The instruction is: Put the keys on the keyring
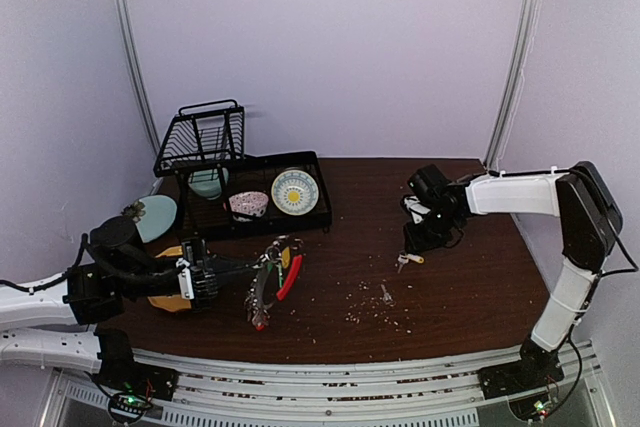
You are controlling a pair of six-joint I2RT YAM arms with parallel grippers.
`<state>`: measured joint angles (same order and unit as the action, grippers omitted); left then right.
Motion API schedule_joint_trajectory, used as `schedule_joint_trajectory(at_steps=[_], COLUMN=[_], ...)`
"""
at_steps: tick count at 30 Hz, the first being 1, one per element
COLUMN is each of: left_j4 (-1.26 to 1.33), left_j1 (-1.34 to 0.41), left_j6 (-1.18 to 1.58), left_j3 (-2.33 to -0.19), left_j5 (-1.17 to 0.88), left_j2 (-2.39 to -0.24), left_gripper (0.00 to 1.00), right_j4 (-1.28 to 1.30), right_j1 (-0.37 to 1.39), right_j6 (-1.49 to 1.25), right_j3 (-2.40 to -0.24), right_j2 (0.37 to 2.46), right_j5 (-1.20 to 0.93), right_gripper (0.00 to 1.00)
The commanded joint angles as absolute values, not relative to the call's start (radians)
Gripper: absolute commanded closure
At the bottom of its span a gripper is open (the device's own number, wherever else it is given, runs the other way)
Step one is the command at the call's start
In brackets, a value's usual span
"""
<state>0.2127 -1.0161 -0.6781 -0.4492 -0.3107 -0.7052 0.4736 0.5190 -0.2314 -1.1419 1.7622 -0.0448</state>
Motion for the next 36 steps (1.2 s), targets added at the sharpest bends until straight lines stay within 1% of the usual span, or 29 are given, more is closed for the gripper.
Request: schedule_joint_trajectory(at_steps=[1,4,8,10,14,17,18,20,26,30,34,36], left_j4=[0.284,0.284,0.282,0.281,0.281,0.281,0.281,0.281,0.28,0.28,0.278,0.278], left_j1=[-1.014,-1.015,-1.014,-1.014,-1.014,-1.014,-1.014,-1.014,-1.014,-1.014,-1.014,-1.014], left_j6=[-0.663,-0.664,-0.666,-0.667,-0.667,-0.666,-0.666,-0.665,-0.664,-0.664,-0.664,-0.663], left_j3=[-0.485,-0.486,-0.486,-0.486,-0.486,-0.486,-0.486,-0.485,-0.486,-0.486,-0.486,-0.486], left_j5=[-0.311,-0.311,-0.305,-0.303,-0.305,-0.305,-0.304,-0.306,-0.304,-0.308,-0.305,-0.306], left_j2=[-0.697,-0.697,-0.696,-0.695,-0.695,-0.698,-0.699,-0.702,-0.703,-0.701,-0.697,-0.696], left_gripper=[1.0,1.0,1.0,1.0,1.0,1.0,1.0,1.0,1.0,1.0,1.0,1.0], right_j4=[0.497,0.448,0.46,0.444,0.414,0.407,0.42,0.423,0.473,0.492,0.518,0.522], right_j1=[0.516,0.512,0.512,0.49,0.378,0.356,0.355,0.349,0.315,0.312,0.309,0.308], right_j6=[-0.217,-0.181,-0.118,-0.082,-0.02,0.062,0.106,0.148,0.189,0.208,0.217,0.215], right_j3=[-1.164,-1.178,-1.239,-1.231,-1.229,-1.24,-1.248,-1.257,-1.27,-1.259,-1.248,-1.242], right_j2=[1.726,1.746,1.81,1.82,1.843,1.873,1.885,1.913,1.994,1.984,1.969,1.96], right_j5=[0.033,0.006,-0.116,-0.15,-0.367,-0.468,-0.535,-0.599,-0.657,-0.632,-0.616,-0.6], right_gripper=[0.67,0.78,0.8,0.78,0.67,0.63,0.61,0.61,0.64,0.66,0.73,0.74])
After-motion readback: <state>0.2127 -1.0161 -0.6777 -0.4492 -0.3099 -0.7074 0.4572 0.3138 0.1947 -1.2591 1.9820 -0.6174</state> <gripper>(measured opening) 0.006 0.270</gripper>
